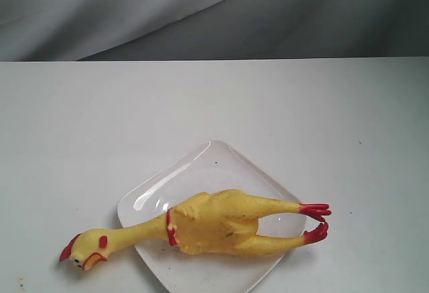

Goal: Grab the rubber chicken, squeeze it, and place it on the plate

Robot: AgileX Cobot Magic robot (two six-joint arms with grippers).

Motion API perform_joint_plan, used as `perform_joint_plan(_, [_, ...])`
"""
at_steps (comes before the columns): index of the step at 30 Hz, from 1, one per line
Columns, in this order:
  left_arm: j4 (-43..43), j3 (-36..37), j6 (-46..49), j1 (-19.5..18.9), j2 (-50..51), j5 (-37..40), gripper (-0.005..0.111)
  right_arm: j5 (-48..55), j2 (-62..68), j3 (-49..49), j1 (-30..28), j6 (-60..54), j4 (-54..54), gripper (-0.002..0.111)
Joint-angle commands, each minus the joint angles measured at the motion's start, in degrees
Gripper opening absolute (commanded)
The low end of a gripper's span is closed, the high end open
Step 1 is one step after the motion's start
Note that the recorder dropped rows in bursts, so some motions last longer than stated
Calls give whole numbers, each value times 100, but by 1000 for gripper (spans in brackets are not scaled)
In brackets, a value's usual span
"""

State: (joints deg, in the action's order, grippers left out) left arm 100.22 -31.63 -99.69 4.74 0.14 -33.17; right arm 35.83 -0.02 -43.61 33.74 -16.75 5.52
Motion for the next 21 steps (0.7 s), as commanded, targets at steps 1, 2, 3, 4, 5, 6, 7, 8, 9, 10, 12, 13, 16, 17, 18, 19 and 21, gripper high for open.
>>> perform_joint_plan(1, [-28,23,-71,-13,-14,6,0,-68,2,337,-578,1750,-1512,0])
perform_joint_plan(2, [-28,23,-71,-13,-14,6,0,-68,2,456,-763,1989,-1752,0])
perform_joint_plan(3, [-28,23,-71,-13,-14,6,0,-68,2,559,-923,2073,-1887,0])
perform_joint_plan(4, [-28,23,-71,-13,-14,6,0,-77,2,689,-1130,2100,-1952,0])
perform_joint_plan(5, [-28,23,-71,-13,-14,6,0,-77,2,823,-1335,2100,-1978,0])
perform_joint_plan(6, [-28,23,-71,-13,-14,6,0,-80,2,931,-1533,2100,-1989,0])
perform_joint_plan(7, [-28,23,-60,-13,-14,7,0,-80,2,1065,-1690,2100,-2002,0])
perform_joint_plan(8, [-28,23,-60,-13,-14,7,0,-104,2,1199,-1886,2100,-2011,0])
perform_joint_plan(9, [-28,23,-60,-13,-14,7,0,-131,2,1332,-2077,2100,-2011,0])
perform_joint_plan(10, [-28,23,-60,-13,-14,7,0,-156,2,1463,-2218,2100,-2011,0])
perform_joint_plan(12, [-28,23,-60,-13,-14,7,0,-306,2,1717,-2548,2100,-1971,0])
perform_joint_plan(13, [-28,23,-60,-13,-14,7,0,-389,2,1789,-2669,2100,-1959,0])
perform_joint_plan(16, [-28,23,-60,-13,-14,7,0,-620,2,2140,-3049,2100,-1862,0])
perform_joint_plan(17, [-28,23,-60,-13,-14,7,0,-798,2,2282,-3154,2027,-1796,0])
perform_joint_plan(18, [-28,23,-60,-13,-14,7,0,-886,2,2377,-3216,1973,-1715,0])
perform_joint_plan(19, [-28,23,-60,-13,-14,7,0,-1017,2,2486,-3259,1903,-1602,0])
perform_joint_plan(21, [-28,23,-60,-13,-14,7,0,-1291,2,2676,-3353,1807,-1466,0])
